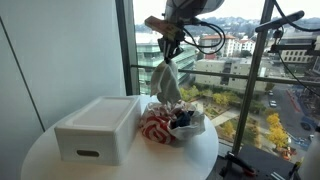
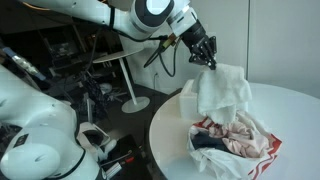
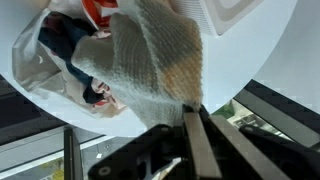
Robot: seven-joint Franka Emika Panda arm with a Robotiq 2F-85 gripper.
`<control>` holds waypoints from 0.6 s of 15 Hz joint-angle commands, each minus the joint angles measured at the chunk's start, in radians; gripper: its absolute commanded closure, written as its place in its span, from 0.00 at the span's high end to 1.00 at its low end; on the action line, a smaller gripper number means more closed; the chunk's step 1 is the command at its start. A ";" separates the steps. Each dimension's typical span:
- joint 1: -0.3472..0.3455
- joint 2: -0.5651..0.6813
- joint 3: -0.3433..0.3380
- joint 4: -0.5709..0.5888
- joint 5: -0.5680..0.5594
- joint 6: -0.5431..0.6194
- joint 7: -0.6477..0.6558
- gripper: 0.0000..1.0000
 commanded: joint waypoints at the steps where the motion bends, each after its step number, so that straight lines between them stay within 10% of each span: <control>1: -0.034 0.003 0.008 -0.058 0.077 0.065 -0.016 0.02; 9: -0.062 0.178 -0.039 -0.047 0.224 0.088 -0.091 0.02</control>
